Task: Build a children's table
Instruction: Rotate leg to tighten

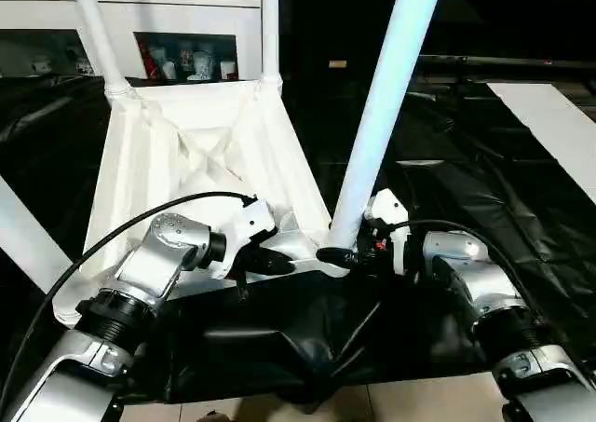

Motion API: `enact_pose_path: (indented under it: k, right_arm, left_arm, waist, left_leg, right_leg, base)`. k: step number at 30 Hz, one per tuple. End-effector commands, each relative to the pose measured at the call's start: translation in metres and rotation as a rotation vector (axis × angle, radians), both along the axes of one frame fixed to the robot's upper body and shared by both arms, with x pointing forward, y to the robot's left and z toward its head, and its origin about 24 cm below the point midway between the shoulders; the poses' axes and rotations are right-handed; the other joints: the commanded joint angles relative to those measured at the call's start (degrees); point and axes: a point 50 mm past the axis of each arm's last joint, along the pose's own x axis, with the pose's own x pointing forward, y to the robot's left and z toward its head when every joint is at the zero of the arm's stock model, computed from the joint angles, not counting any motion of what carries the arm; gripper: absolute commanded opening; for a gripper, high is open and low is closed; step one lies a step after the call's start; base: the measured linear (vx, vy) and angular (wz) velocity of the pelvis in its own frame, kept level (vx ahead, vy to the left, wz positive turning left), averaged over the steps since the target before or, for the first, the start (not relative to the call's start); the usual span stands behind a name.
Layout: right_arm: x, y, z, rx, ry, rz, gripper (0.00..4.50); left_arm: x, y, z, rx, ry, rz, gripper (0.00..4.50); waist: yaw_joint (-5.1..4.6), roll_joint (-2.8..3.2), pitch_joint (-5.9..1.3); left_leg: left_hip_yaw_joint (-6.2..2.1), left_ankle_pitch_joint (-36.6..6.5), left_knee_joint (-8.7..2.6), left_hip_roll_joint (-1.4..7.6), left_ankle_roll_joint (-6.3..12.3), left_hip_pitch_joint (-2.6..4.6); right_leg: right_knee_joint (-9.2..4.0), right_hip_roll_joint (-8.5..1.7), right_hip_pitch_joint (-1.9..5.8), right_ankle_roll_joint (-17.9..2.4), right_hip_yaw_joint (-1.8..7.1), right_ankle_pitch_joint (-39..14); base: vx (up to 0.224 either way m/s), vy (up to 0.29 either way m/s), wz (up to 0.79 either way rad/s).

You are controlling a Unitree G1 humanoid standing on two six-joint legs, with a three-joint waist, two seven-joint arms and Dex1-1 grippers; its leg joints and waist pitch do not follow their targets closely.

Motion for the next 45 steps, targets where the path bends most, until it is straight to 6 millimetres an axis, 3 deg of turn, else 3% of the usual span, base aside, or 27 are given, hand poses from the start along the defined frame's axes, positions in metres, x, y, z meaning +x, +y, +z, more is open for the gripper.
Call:
enact_pose_path:
  k: [1,4,6,9,11,13,17,19,20,21,22,24,26,32,35,41,45]
  right_arm:
    - [0.003,-0.003,-0.011,-0.046,0.023,-0.109,2.66]
    - [0.013,0.007,-0.021,0.001,0.060,-0.402,2.66]
    - [0.018,0.013,-0.024,-0.010,0.074,-0.529,2.66]
    - [0.025,0.018,-0.027,-0.042,0.097,-0.707,2.65]
    - [0.030,0.028,-0.025,-0.066,0.096,-0.761,2.65]
    - [0.033,0.048,-0.016,-0.021,0.087,-0.713,2.65]
    - [0.034,0.063,-0.005,0.051,0.034,-0.606,2.65]
    - [0.034,0.066,0.002,0.122,0.020,-0.561,3.21]
    - [0.033,0.064,0.004,0.126,-0.013,-0.527,3.35]
    - [0.032,0.061,0.005,0.116,-0.033,-0.503,3.35]
    - [0.031,0.056,0.005,0.117,-0.037,-0.483,3.37]
    - [0.031,0.049,0.005,0.110,-0.036,-0.456,3.57]
    - [0.028,0.038,0.004,0.076,-0.044,-0.372,3.71]
    - [0.011,0.003,0.008,-0.004,-0.084,-0.134,3.90]
    - [0.003,-0.011,0.010,-0.048,-0.079,-0.041,3.90]
    - [-0.008,-0.018,0.012,-0.097,-0.033,0.093,3.90]
    - [-0.009,-0.017,0.012,-0.082,-0.020,0.108,3.90]
  left_arm:
    - [0.000,-0.011,-0.007,-0.014,0.019,0.024,0.00]
    - [0.023,-0.020,-0.010,0.002,-0.072,0.297,0.00]
    - [0.031,-0.024,-0.010,0.010,-0.097,0.400,0.00]
    - [0.037,-0.031,-0.009,0.013,-0.118,0.468,0.00]
    - [0.040,-0.037,-0.008,0.021,-0.137,0.479,0.00]
    - [0.040,-0.042,-0.008,0.040,-0.142,0.456,0.00]
    - [0.039,-0.041,-0.008,0.052,-0.139,0.434,0.00]
    - [0.038,-0.039,-0.010,0.064,-0.134,0.412,0.00]
    - [0.036,-0.037,-0.012,0.067,-0.123,0.393,0.00]
    - [0.034,-0.037,-0.012,0.066,-0.119,0.376,0.00]
    - [0.032,-0.035,-0.012,0.058,-0.110,0.346,0.00]
    - [0.029,-0.033,-0.012,0.050,-0.104,0.306,0.00]
    - [0.023,-0.031,-0.012,0.024,-0.088,0.253,0.00]
    - [0.011,-0.025,-0.009,-0.031,-0.056,0.109,0.00]
    - [0.002,-0.024,-0.003,-0.080,-0.067,-0.018,0.00]
    - [-0.007,-0.021,0.005,-0.120,-0.015,-0.128,0.00]
    - [-0.008,-0.019,0.005,-0.117,-0.011,-0.132,0.00]
  waist:
    - [-0.49,0.56,-3.11]
    - [-1.14,0.00,-2.78]
    - [-1.21,0.13,-2.74]
    - [-1.01,0.25,-2.91]
    - [-1.23,0.39,-3.16]
    - [-1.13,0.60,-3.44]
    - [-0.99,0.42,-3.65]
    - [-0.74,0.28,-3.71]
    - [-0.72,0.23,-3.70]
    - [-0.63,-0.28,-3.70]
    - [-0.49,-0.07,-3.61]
    - [-0.76,-0.25,-3.38]
    - [-0.91,-0.03,-3.32]
    - [-0.49,-0.13,-3.43]
    - [-0.46,-0.20,-3.37]
    - [-0.04,-0.12,-3.34]
    - [0.38,-0.38,-3.26]
  left_leg:
    - [-0.25,-12.24,-4.09,1.37,0.32,0.64]
    - [-0.44,-16.08,-4.08,1.01,-0.72,1.11]
    - [-0.67,-16.63,-4.08,0.99,-1.00,1.23]
    - [-0.64,-16.19,-4.05,0.87,-0.65,1.24]
    - [-0.78,-14.89,-4.20,0.82,-1.02,0.73]
    - [-0.60,-13.59,-4.10,1.04,-0.66,0.66]
    - [-0.30,-10.10,-3.87,0.91,0.91,0.22]
    - [-0.19,-9.04,-3.77,0.89,2.08,0.12]
    - [-0.19,-8.72,-3.81,0.91,2.26,0.08]
    - [-0.12,-8.32,-3.79,0.98,2.71,0.05]
    - [-0.16,-8.58,-3.83,1.05,3.06,0.06]
    - [-0.43,-9.27,-4.12,1.07,2.93,-0.39]
    - [-0.46,-10.33,-4.11,1.27,2.27,-0.12]
    - [-0.24,-8.44,-3.85,1.36,3.59,-0.10]
    - [-0.20,-8.82,-3.81,1.35,3.95,-0.03]
    - [-0.09,-7.75,-3.84,1.59,4.26,0.28]
    - [-0.02,-8.87,-3.85,1.51,3.57,0.31]
  right_leg:
    - [-4.51,-3.86,2.57,-12.25,2.38,-13.47]
    - [-5.67,-3.86,2.06,-8.84,2.31,-24.74]
    - [-6.02,-4.08,1.73,-7.46,2.31,-28.46]
    - [-6.29,-3.98,1.51,-6.20,2.23,-28.72]
    - [-5.83,-3.93,1.73,-6.17,2.20,-26.39]
    - [-5.26,-3.81,1.80,-7.55,2.35,-19.37]
    - [-4.44,-3.75,2.43,-9.87,2.45,-11.38]
    - [-4.26,-3.90,2.71,-10.81,2.49,-9.66]
    - [-4.23,-3.90,2.76,-11.01,2.47,-9.41]
    - [-4.26,-3.93,2.83,-11.23,2.40,-9.25]
    - [-4.27,-4.04,2.79,-11.26,2.39,-9.84]
    - [-4.50,-4.13,3.05,-10.21,2.16,-13.71]
    - [-4.79,-4.18,2.75,-9.78,2.21,-16.19]
    - [-4.28,-3.99,2.85,-11.30,2.49,-10.67]
    - [-4.34,-4.01,2.72,-11.71,2.46,-11.14]
    - [-3.94,-3.85,2.60,-12.75,2.48,-8.78]
    - [-4.19,-4.01,2.57,-12.17,2.49,-11.21]
  base:
    - [0.000,0.000,0.00]
    - [0.000,0.000,0.00]
    - [0.000,0.000,0.00]
    - [0.000,0.000,0.00]
    - [0.000,0.000,0.00]
    - [0.000,0.000,0.00]
    - [0.000,0.000,0.00]
    - [0.000,0.000,0.00]
    - [0.000,0.000,0.00]
    - [0.000,0.000,0.00]
    - [0.000,0.000,0.00]
    - [0.000,0.000,0.00]
    - [0.000,0.000,0.00]
    - [0.000,0.000,0.00]
    - [0.000,0.000,0.00]
    - [0.000,0.000,0.00]
    - [0.000,0.000,0.00]
